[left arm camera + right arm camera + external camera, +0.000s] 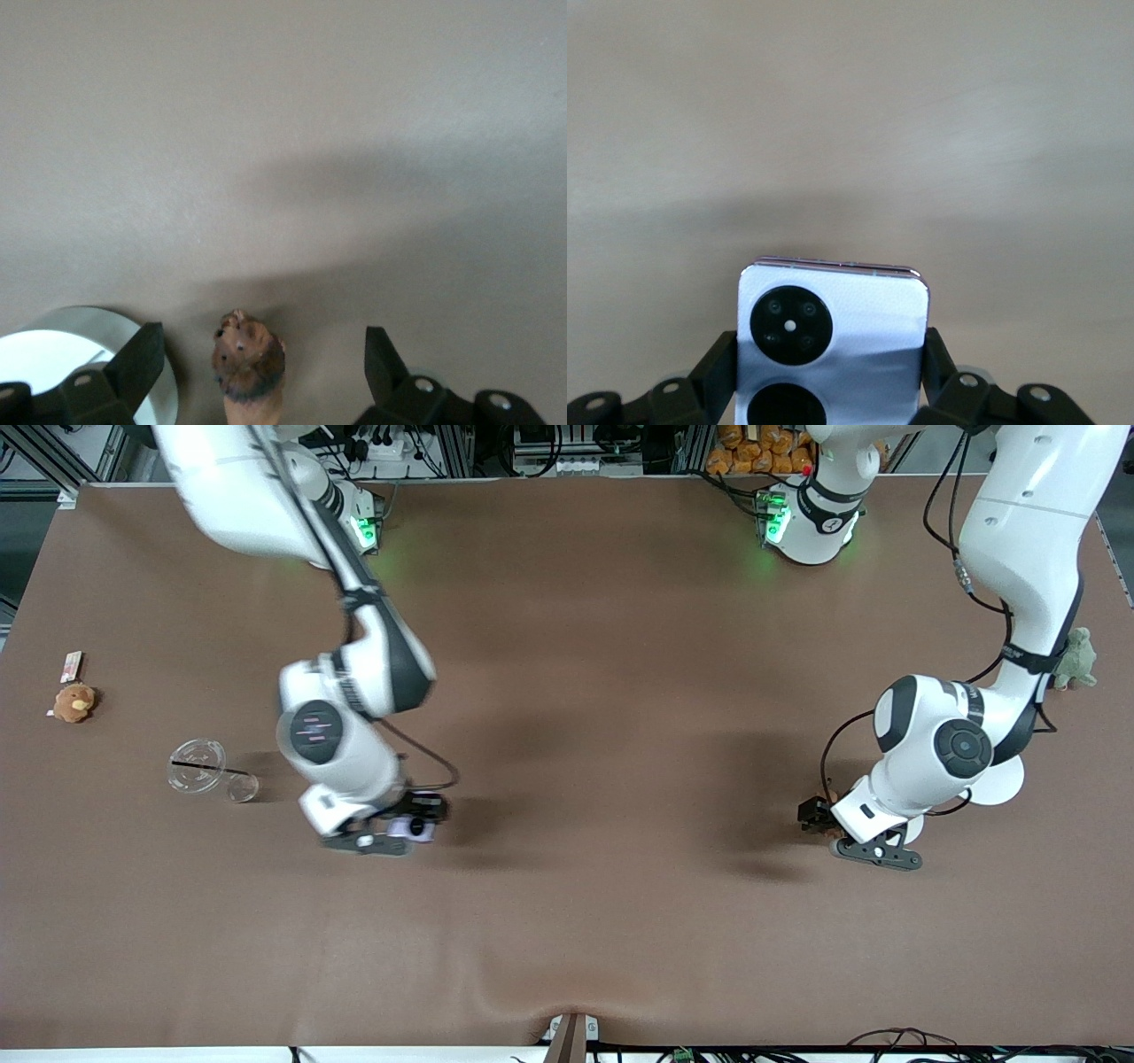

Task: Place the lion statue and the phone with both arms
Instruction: 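Set the lion by the lamp while the right gripper carries the phone, then lower the phone beside the glass cup while the left gripper withdraws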

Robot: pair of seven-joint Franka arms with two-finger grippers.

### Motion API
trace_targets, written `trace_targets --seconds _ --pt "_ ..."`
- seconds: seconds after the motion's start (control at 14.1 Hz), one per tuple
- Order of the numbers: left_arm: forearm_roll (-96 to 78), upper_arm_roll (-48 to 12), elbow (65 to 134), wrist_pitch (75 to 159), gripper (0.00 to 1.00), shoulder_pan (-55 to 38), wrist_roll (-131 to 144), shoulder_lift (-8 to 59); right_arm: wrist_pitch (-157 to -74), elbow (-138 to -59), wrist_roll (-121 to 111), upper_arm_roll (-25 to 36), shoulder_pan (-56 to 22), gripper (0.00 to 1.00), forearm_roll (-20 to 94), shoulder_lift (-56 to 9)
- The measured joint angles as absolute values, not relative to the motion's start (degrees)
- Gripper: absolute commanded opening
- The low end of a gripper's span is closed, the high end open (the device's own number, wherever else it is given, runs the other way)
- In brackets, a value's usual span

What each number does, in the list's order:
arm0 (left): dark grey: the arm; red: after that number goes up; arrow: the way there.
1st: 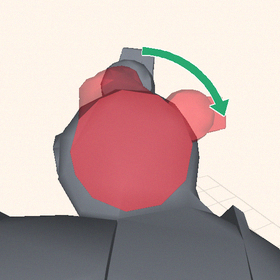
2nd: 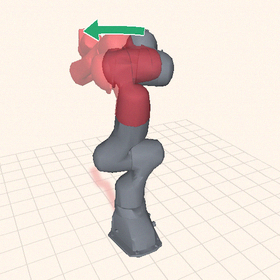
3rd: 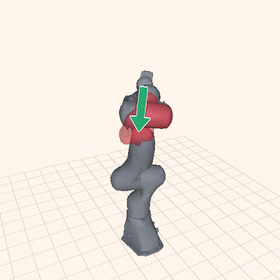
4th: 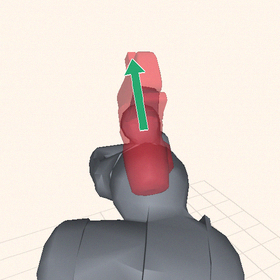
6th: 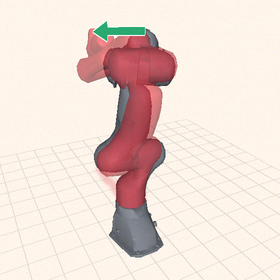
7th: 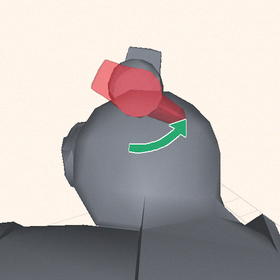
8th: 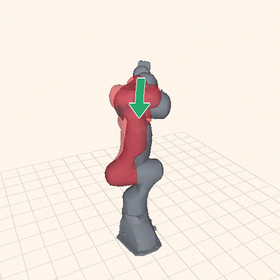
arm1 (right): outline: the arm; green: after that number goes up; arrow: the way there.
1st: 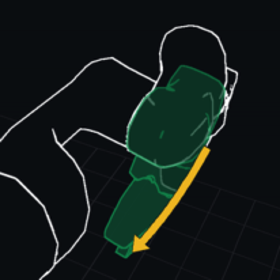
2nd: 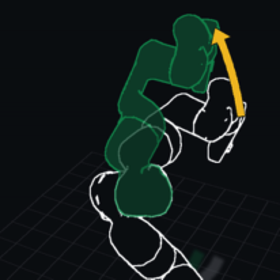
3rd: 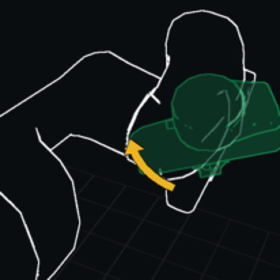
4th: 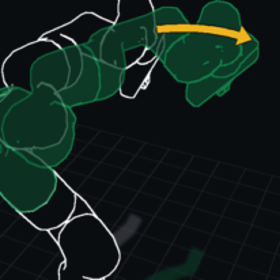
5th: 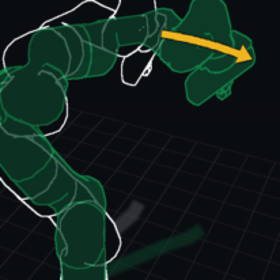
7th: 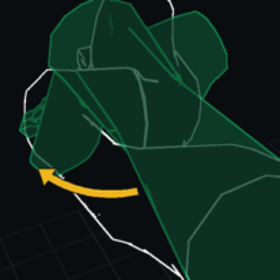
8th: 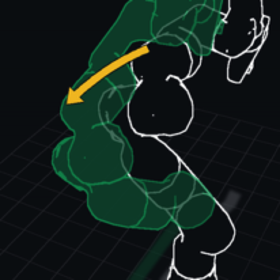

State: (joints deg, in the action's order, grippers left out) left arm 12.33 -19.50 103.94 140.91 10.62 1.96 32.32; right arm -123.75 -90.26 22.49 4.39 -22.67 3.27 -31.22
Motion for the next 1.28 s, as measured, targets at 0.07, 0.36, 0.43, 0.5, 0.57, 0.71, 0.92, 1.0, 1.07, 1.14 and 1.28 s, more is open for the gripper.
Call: trace_targets --seconds 0.07,0.36,0.43,0.5,0.57,0.71,0.92,1.0,1.07,1.14,1.28 --pt "12.3 -20.1 103.0 138.1 1.0 10.6 2.5 30.9 -122.3 -90.3 19.9 4.4 -20.8 0.54 3.3 -29.9" --pt "12.3 -23.5 98.5 126.7 1.0 10.5 6.1 24.9 -118.1 -90.9 6.5 4.4 -12.0 0.56 3.3 -28.0" --pt "12.3 -24.2 97.3 124.2 1.0 10.5 6.6 23.7 -117.5 -91.5 3.4 4.4 -9.7 0.55 3.2 -28.0" --pt "12.3 -24.7 96.1 121.8 1.0 10.4 6.8 22.6 -117.3 -92.3 0.7 4.4 -7.6 0.55 3.3 -28.1" --pt "12.3 -25.1 94.9 119.3 1.0 10.4 6.9 21.6 -117.3 -93.3 -1.6 4.4 -5.9 0.55 3.3 -28.4" --pt "12.3 -25.8 91.6 113.7 1.0 10.4 7.0 20.0 -117.3 -94.6 -4.0 4.3 -3.9 0.55 3.3 -29.9" --pt "12.3 -26.2 85.1 103.9 1.0 10.4 7.0 18.8 -117.3 -96.2 -4.2 4.2 -3.4 0.56 3.3 -33.1" --pt "12.3 -26.2 83.2 101.2 1.0 10.5 7.0 18.4 -117.3 -96.8 -4.2 4.2 -3.4 0.56 3.3 -34.1" --pt "12.3 -26.2 81.8 99.2 1.0 10.5 7.0 17.8 -117.4 -97.1 -4.2 4.1 -3.4 0.57 3.3 -35.1" --pt "12.1 -26.2 80.7 97.8 1.0 10.5 7.0 17.0 -117.4 -97.3 -4.2 4.1 -3.4 0.58 3.5 -36.0" --pt "10.3 -26.1 79.7 95.6 1.0 10.6 7.0 14.6 -117.4 -97.4 -4.2 4.0 -3.3 0.74 4.7 -37.1"
